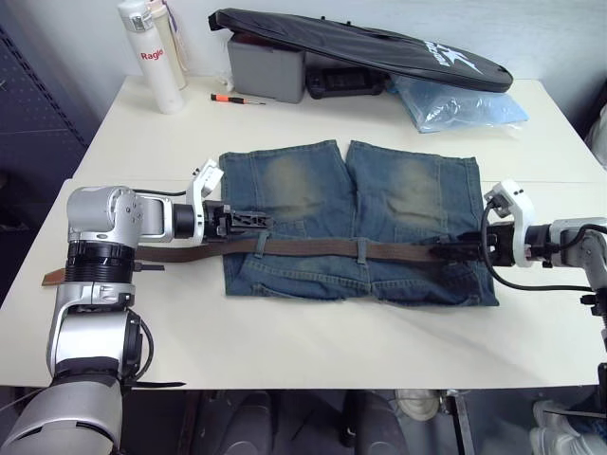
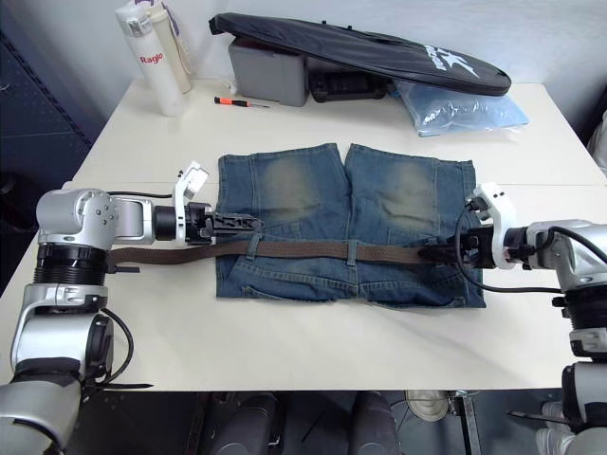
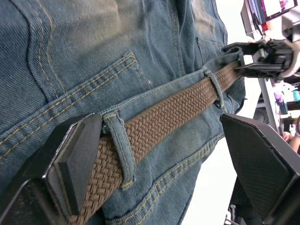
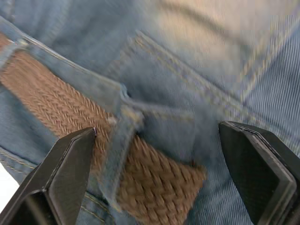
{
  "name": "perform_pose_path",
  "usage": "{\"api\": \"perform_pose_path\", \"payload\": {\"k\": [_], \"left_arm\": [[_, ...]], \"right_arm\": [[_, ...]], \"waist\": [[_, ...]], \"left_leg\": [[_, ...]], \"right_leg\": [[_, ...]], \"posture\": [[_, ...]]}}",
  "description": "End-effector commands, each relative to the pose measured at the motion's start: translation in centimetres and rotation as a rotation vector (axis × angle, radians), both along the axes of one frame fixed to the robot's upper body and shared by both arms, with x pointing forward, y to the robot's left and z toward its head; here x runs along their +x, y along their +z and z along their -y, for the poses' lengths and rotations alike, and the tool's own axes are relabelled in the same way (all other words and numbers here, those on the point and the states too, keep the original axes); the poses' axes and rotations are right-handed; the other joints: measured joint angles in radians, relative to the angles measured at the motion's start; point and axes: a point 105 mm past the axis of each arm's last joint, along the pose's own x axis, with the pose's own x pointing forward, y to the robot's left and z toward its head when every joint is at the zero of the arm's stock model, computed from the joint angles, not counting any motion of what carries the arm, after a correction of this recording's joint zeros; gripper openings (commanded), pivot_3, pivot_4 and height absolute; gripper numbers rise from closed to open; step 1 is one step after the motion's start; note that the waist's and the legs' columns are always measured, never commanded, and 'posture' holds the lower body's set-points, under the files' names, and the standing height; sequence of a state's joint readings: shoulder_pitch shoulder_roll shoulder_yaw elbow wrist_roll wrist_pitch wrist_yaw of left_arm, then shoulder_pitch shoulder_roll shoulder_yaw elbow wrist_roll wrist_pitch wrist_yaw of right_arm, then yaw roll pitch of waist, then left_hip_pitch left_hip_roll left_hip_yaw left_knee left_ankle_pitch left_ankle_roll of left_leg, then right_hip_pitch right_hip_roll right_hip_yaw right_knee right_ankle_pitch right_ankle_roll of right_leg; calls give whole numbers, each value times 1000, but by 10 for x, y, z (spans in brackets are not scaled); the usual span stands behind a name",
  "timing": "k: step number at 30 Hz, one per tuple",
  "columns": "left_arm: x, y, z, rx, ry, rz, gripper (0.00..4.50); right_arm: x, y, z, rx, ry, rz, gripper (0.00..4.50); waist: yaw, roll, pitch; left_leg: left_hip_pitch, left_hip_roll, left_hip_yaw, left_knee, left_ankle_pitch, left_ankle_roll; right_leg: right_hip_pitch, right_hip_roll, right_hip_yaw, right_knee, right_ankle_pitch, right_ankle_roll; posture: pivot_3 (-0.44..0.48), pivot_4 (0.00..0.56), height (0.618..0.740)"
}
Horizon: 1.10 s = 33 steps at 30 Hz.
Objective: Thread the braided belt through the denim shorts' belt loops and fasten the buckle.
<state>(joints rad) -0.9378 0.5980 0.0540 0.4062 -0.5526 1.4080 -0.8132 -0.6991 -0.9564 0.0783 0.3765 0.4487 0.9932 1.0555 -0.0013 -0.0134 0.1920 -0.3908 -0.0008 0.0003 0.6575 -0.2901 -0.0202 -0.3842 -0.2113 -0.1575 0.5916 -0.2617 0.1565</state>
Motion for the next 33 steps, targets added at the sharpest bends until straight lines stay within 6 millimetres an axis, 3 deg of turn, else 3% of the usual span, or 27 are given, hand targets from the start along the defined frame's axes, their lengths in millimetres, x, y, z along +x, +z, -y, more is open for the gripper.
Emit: {"api": "perform_pose_path", "payload": {"k": [1, 6, 8, 16, 20, 24, 29, 33], "left_arm": [[-2, 18, -1, -25, -13, 39, 4500], [-2, 20, -1, -35, -23, 18, 4500], [-1, 17, 1, -20, -24, 4, 4500], [16, -7, 15, 124, -31, 11, 4500], [21, -20, 12, 198, -43, 32, 4500], [20, -23, 9, 211, -51, 17, 4500], [33, -13, -6, 205, 40, 43, 4500], [15, -20, 4, 193, -60, -18, 4500]], "right_arm": [[1, 4, 3, 2, 7, -1, 3266], [-7, 23, -10, 62, 113, 106, 886], [-10, 30, -15, 84, 139, 160, 216], [-23, 33, -21, 87, 135, 223, 200], [-27, 35, -20, 91, 117, 235, 199], [-30, 34, -20, 92, 105, 236, 199], [-31, 33, -20, 96, 94, 239, 199], [-29, 32, -21, 97, 93, 239, 199]], "waist": [[0, 0, 0], [0, 0, 0], [1, 0, 0], [-2, 0, 0], [1, 0, 0], [2, 0, 0], [0, 0, 0], [0, 0, 0]], "left_leg": [[0, 0, 0, 0, 0, 0], [0, 0, 0, 0, 0, 0], [0, 0, 0, 0, 0, 0], [0, 0, 2, 0, 0, 0], [1, 0, 5, -2, 0, 0], [1, 0, 7, -2, 0, 0], [1, 0, 9, -2, 0, 0], [1, 0, 10, -2, 0, 0]], "right_leg": [[0, 0, 0, 0, 0, 0], [0, 0, 0, 0, 0, 0], [0, 0, 0, 0, 0, 0], [-1, 0, 1, 0, 0, 0], [-3, 0, 4, 1, 0, 0], [-4, 0, 6, 1, 1, 1], [-6, 0, 8, 2, 1, 1], [-7, 0, 9, 3, 1, 1]], "posture": [[0, 150, 740], [0, 150, 740], [0, 150, 740], [0, 150, 740], [0, 150, 740], [0, 150, 740], [0, 150, 740], [0, 150, 740]]}}
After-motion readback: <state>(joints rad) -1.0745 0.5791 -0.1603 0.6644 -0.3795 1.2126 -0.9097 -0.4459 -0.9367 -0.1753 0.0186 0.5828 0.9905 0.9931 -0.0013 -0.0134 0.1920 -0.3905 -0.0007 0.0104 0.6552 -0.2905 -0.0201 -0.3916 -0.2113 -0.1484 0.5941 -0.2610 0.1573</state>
